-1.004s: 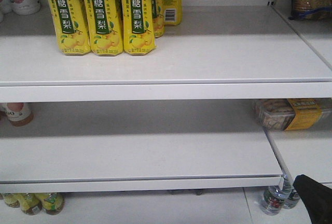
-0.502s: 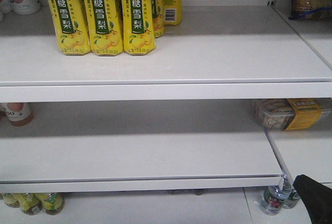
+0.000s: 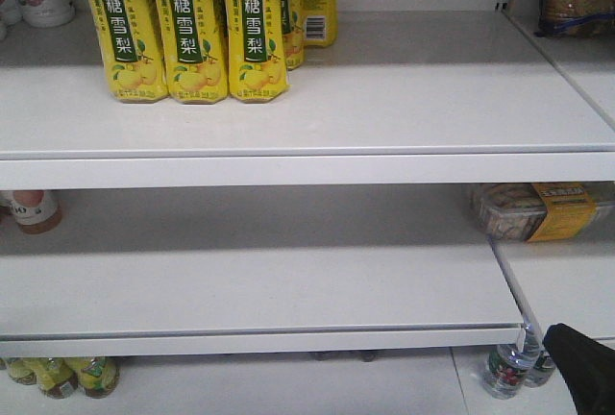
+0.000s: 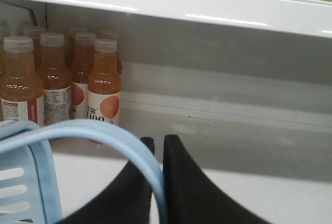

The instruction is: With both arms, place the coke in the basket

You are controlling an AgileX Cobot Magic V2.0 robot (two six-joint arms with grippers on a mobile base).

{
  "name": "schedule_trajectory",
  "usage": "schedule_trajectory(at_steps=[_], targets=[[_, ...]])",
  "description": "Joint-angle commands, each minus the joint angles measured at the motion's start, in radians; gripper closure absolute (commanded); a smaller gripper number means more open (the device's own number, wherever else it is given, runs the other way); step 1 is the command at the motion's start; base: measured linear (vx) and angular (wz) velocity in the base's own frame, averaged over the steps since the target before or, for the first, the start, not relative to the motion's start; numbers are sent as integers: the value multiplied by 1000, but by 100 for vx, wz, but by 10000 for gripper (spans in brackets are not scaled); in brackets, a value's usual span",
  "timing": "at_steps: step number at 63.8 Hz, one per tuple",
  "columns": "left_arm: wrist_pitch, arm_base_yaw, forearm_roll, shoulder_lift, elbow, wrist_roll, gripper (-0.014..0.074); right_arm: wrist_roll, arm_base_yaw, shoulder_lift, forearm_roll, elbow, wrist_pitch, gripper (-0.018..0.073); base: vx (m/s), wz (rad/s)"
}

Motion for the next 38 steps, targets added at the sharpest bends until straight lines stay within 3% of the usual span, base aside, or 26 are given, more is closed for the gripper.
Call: schedule_trajectory(at_steps=[1,20,27,38], targets=[[-152,-2,37,-21,2,50,603,-12,-3,6,-32,-27,-5,564,0,0],[-152,-2,37,-21,2,50,603,-25,-3,6,-67,-27,-8,564,0,0],[-152,-2,37,-21,2,50,603,22,-3,6,-199,-27,0,564,0,0],[-152,-2,37,-21,2,50,603,257,-61,7,-408,-27,13,564,0,0]])
